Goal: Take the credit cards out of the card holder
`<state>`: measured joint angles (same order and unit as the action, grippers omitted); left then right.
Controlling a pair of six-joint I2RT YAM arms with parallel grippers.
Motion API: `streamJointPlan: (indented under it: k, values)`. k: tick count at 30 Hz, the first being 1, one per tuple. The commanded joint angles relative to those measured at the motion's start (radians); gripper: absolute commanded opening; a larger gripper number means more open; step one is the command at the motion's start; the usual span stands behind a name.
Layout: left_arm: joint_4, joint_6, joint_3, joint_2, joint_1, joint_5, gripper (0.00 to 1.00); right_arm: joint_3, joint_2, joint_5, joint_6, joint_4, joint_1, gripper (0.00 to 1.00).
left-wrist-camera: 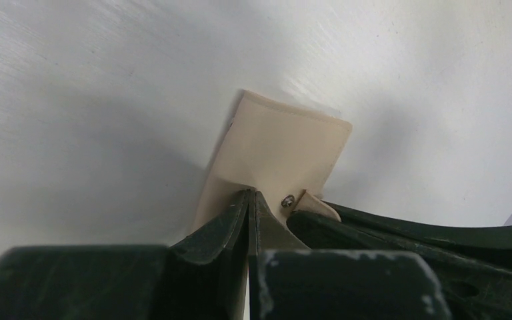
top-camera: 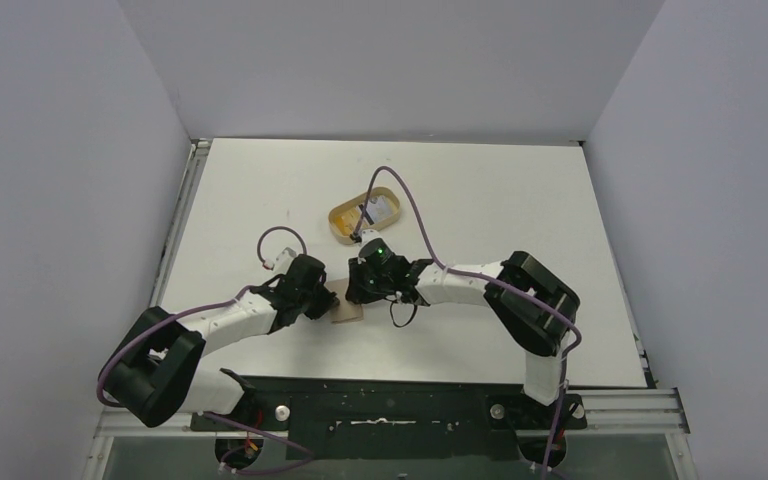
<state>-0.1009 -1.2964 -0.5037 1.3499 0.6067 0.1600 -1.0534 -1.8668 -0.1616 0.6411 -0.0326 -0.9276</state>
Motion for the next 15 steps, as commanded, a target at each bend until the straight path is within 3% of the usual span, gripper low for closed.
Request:
streamJointPlan:
  k: [1, 8, 15]
  values:
    - [-0.169, 0.048, 0.051, 0.029, -0.015, 0.053, 0.00, -0.056, -0.043, -0.037, 0.029, -0.104, -0.010, 0.14]
    - [-0.166, 0.049, 0.054, 0.028, -0.018, 0.052, 0.00, -0.014, -0.052, -0.042, 0.064, -0.145, -0.009, 0.46]
    - [-0.166, 0.051, 0.054, 0.030, -0.019, 0.049, 0.00, 0.043, -0.042, -0.037, 0.099, -0.212, -0.007, 0.46]
